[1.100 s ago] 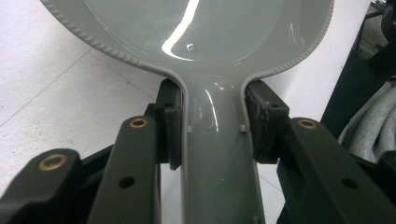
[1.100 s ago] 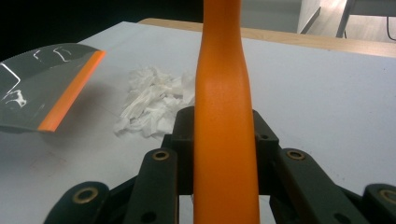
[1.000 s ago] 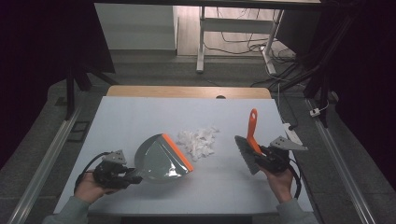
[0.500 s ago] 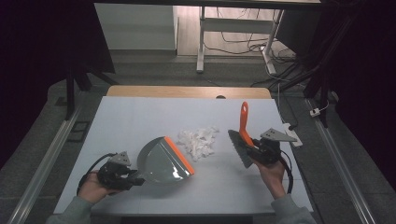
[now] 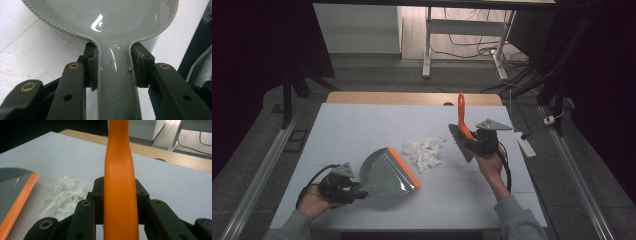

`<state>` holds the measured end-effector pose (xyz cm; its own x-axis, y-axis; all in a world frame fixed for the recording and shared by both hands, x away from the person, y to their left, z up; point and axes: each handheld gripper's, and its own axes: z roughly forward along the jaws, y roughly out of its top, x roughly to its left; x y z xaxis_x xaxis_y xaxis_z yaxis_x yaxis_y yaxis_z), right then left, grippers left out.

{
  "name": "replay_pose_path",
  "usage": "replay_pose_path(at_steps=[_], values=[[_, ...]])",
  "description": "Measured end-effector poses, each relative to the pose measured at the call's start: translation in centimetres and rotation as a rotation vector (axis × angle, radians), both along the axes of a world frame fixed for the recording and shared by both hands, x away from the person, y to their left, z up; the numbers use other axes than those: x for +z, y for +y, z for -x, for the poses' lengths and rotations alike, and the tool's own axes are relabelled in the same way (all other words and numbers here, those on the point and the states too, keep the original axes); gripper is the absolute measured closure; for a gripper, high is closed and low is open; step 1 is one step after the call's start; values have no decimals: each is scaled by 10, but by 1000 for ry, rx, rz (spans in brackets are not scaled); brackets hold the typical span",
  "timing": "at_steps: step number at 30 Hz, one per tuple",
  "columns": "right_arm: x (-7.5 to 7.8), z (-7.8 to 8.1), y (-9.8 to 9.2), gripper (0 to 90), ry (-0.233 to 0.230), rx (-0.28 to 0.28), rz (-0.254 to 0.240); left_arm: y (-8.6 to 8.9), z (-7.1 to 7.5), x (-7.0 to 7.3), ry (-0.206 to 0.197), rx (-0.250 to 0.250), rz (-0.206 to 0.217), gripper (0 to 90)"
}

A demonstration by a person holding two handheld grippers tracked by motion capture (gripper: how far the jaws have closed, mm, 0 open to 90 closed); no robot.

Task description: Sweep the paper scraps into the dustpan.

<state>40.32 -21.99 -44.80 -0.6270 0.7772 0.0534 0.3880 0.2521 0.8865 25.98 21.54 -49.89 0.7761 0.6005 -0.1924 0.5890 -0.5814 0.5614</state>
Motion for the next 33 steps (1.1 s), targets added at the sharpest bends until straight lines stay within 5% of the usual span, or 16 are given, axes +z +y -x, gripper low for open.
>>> replay_pose_path(at_steps=[9, 22, 33], values=[[6, -18, 19, 702, 8, 3, 14, 2, 0, 1, -5, 18, 3, 613], [-6, -39, 45, 703, 28, 3, 98, -1, -3, -2, 2, 28, -19, 612], [-8, -65, 40, 703, 61, -35, 107, -3, -10, -5, 18, 17, -19, 612]])
